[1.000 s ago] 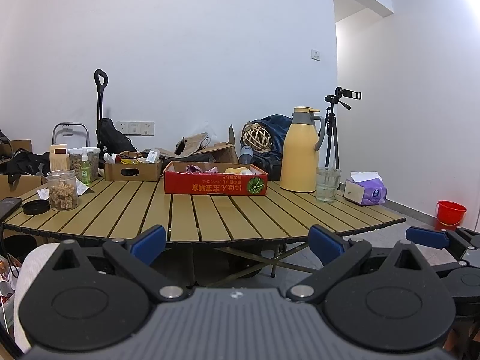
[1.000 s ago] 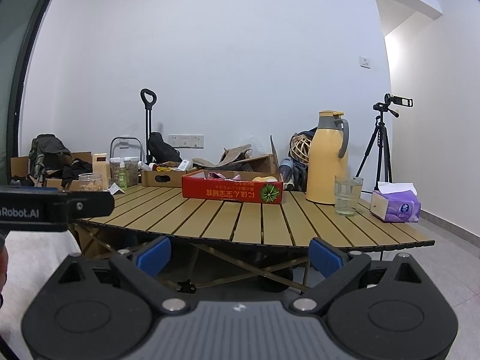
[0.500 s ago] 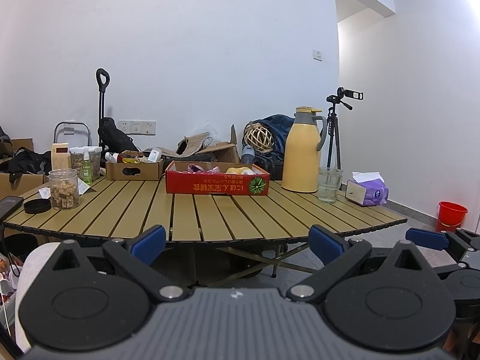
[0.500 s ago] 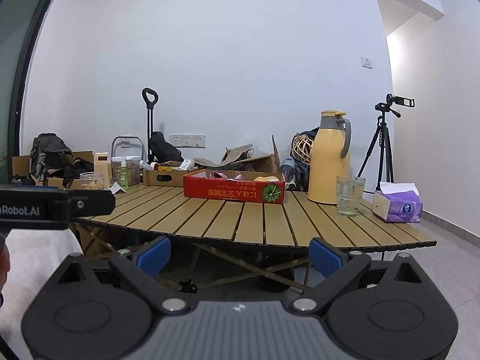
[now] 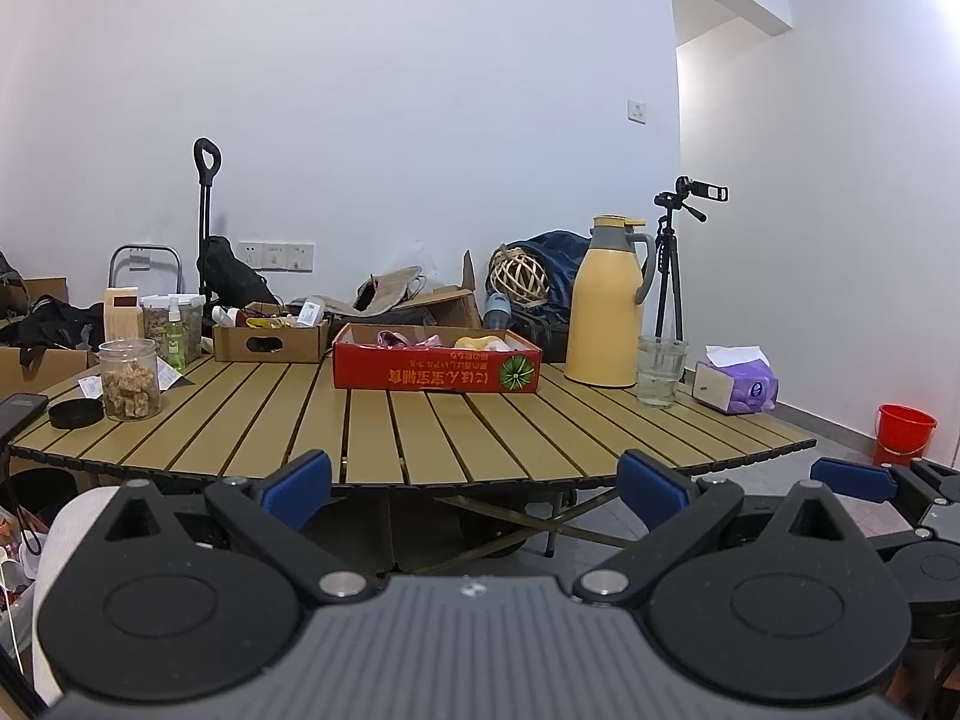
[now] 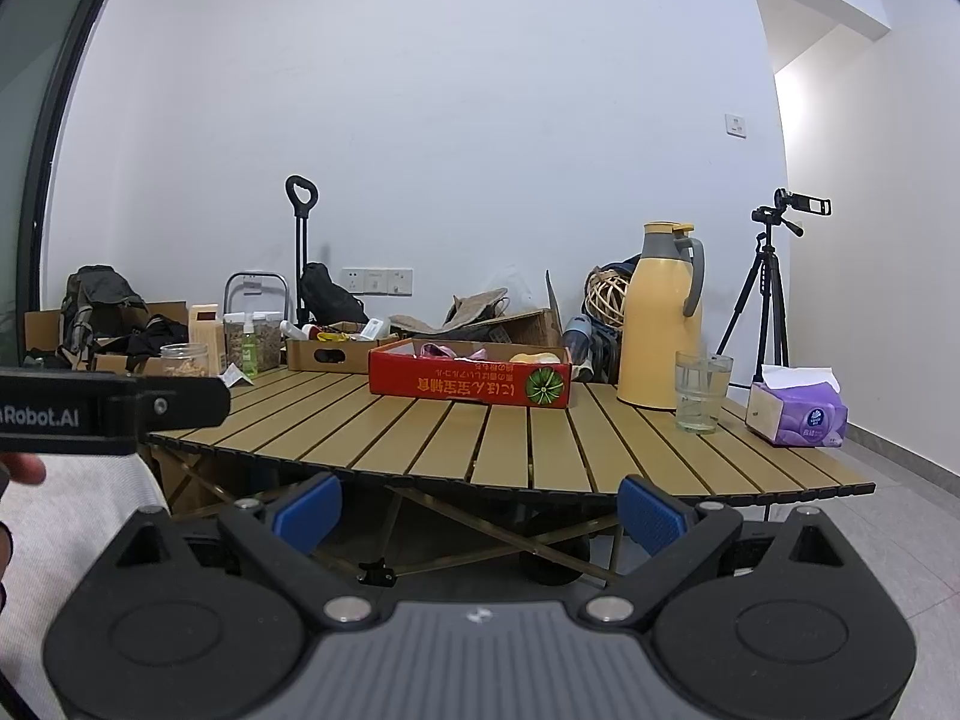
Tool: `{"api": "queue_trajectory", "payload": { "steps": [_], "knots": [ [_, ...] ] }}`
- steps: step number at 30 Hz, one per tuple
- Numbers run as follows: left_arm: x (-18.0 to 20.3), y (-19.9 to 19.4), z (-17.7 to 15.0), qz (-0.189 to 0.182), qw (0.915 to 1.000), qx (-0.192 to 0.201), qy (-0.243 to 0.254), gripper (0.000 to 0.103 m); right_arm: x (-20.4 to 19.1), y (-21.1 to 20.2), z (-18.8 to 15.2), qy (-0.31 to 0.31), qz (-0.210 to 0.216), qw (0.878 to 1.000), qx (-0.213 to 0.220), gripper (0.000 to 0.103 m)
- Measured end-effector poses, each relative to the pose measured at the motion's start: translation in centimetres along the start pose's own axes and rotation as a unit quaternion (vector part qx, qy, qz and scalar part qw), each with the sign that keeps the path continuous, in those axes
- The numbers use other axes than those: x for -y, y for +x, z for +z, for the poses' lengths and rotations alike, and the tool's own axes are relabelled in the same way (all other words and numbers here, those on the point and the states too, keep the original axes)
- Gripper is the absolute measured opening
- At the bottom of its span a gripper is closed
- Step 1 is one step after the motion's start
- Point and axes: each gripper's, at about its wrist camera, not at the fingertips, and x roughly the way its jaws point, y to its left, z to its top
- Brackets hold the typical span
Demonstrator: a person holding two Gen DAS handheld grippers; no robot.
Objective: Organize soft objects
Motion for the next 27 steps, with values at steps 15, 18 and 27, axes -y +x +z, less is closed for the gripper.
{"api": "queue_trajectory", "payload": {
  "steps": [15,18,27],
  "knots": [
    [-0.05,-0.23,0.04,0.001,1.0000,0.007,0.001,0.103,0.04,-0.06,0.13,-0.002,0.000,1.000,0.008,0.099],
    [-0.07,-0.27,0.05,0.001,1.0000,0.008,0.001,0.103,0.06,-0.05,0.14,-0.002,0.000,1.000,0.008,0.099],
    [-0.24,-0.26,0.02,0.006,1.0000,0.006,0.000,0.103,0.04,0.02,0.18,-0.004,0.001,1.000,0.006,0.099]
  ]
}}
